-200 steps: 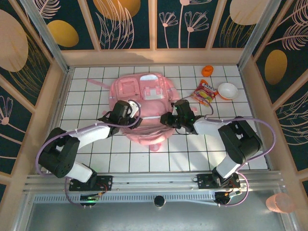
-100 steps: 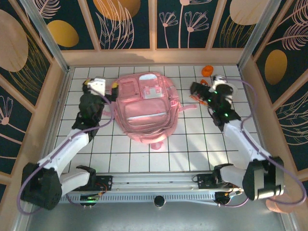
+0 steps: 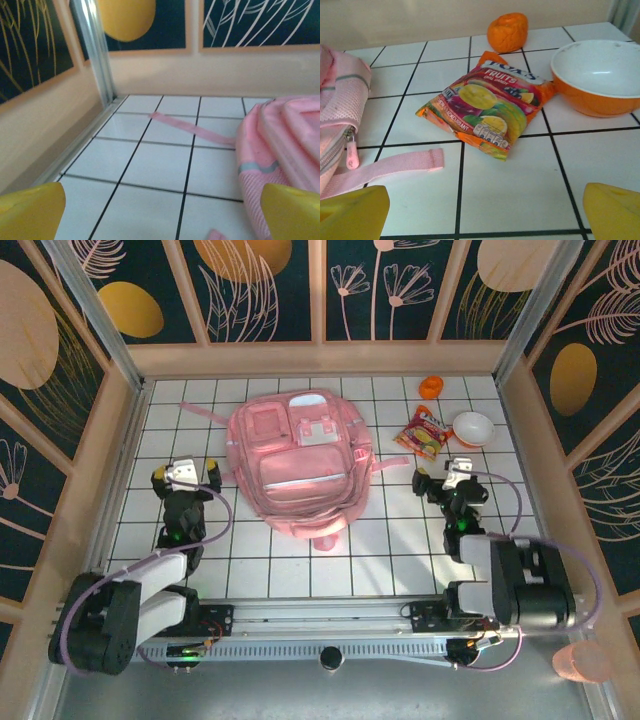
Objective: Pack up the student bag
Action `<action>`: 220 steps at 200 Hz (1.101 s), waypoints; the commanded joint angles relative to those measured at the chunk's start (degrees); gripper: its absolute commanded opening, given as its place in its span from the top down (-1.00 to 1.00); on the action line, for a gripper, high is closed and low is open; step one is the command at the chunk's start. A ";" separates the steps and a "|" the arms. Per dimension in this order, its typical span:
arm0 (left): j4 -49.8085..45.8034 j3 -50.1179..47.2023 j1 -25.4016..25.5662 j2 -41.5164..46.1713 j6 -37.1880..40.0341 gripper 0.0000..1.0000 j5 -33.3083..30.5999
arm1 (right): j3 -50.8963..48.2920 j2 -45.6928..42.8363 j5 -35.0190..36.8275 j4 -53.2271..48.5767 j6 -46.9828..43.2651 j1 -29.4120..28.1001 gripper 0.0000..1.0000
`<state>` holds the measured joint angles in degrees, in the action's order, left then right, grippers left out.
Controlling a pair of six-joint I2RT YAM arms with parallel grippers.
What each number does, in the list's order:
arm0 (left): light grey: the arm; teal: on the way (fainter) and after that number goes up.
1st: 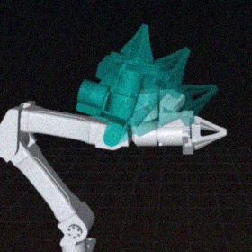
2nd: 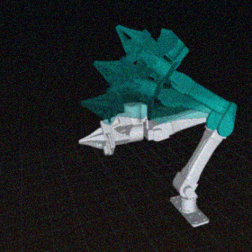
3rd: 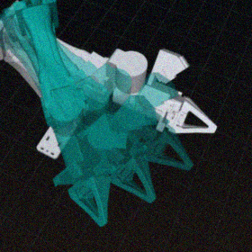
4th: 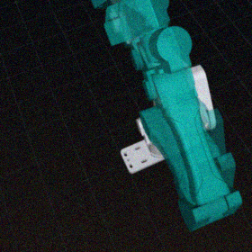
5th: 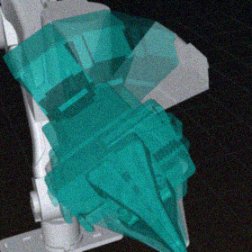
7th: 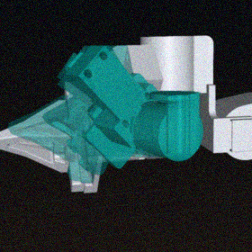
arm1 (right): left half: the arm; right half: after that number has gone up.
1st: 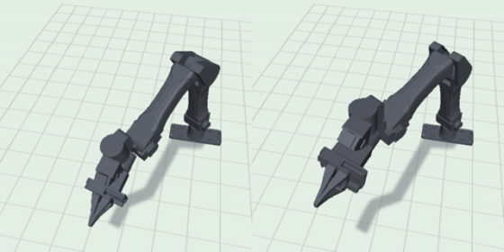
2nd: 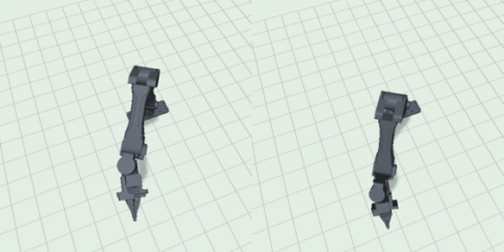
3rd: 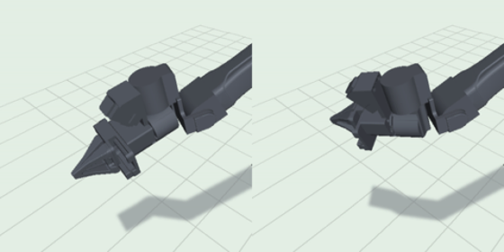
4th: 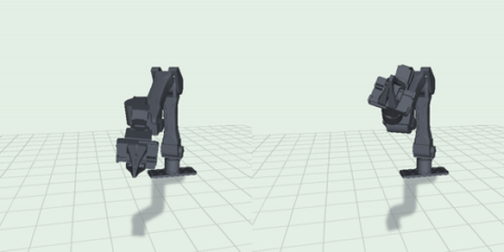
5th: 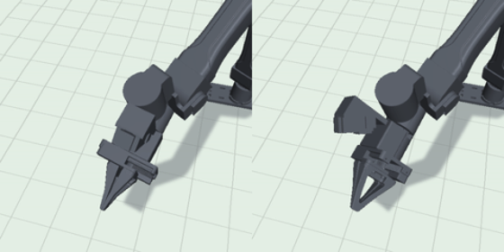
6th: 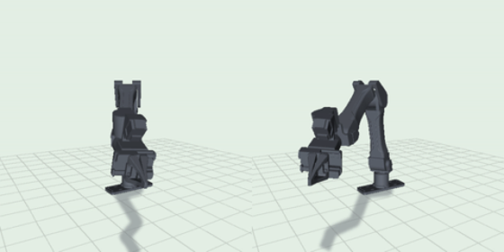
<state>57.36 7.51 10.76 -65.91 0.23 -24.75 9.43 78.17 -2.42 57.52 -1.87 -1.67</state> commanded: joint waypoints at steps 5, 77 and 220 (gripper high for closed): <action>15.47 -1.99 -0.53 -5.67 -2.67 -0.98 -1.86 | -0.99 6.25 1.85 20.74 -0.24 1.12 -0.99; 28.09 -0.69 -0.66 -18.35 1.20 -0.98 -1.84 | 3.31 11.40 -2.16 18.13 2.69 4.50 -0.99; 17.58 4.83 -9.19 -21.01 -6.79 -0.98 7.47 | 3.33 11.43 -2.16 18.31 2.71 4.54 -0.99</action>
<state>75.66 11.75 1.89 -87.59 -4.14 -19.25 12.29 89.10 -4.21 73.19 0.38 2.70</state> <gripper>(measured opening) 0.990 0.992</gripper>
